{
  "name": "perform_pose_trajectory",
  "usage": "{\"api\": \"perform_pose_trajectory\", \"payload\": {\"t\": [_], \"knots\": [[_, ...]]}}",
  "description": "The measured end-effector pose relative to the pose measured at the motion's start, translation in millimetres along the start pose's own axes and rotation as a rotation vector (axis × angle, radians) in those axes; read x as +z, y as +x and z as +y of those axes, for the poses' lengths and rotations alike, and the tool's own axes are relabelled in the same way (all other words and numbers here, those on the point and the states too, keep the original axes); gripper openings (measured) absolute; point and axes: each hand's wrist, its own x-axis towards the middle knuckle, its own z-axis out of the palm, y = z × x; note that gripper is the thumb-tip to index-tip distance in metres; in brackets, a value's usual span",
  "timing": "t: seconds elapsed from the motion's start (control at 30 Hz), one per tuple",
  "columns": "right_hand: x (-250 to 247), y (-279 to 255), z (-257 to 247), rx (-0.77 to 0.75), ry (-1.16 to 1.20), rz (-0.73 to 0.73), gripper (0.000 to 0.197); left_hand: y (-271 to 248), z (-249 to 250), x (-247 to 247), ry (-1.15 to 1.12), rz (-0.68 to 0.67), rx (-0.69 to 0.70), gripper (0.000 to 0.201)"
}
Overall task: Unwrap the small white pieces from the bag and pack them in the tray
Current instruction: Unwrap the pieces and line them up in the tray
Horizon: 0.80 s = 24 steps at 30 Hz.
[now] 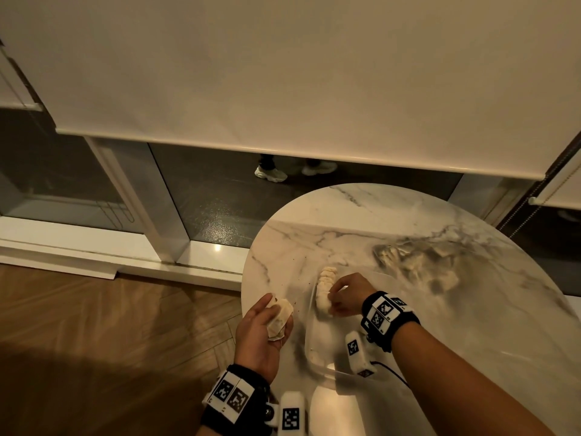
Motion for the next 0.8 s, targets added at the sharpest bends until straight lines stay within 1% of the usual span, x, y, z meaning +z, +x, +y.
{"api": "perform_pose_trajectory", "payload": {"t": [0.23,0.5,0.63,0.73,0.8], "knots": [[0,0,-3,-0.016,0.056,-0.059,0.013,3,-6,0,-0.004,-0.001,-0.021,0.028],[-4,2,-4,-0.023,-0.01,-0.004,0.011,6,-7,-1,0.012,-0.004,-0.027,0.027],[-7,-3,-5,0.03,-0.103,0.062,0.026,6,-9,1,0.024,0.001,-0.026,0.027],[-5,-1,-3,0.063,-0.245,0.029,0.035,8,-12,0,0.027,0.01,-0.039,0.027],[-3,1,-2,0.069,-0.29,-0.01,0.038,8,-14,-1,0.03,0.012,-0.042,0.027]]}}
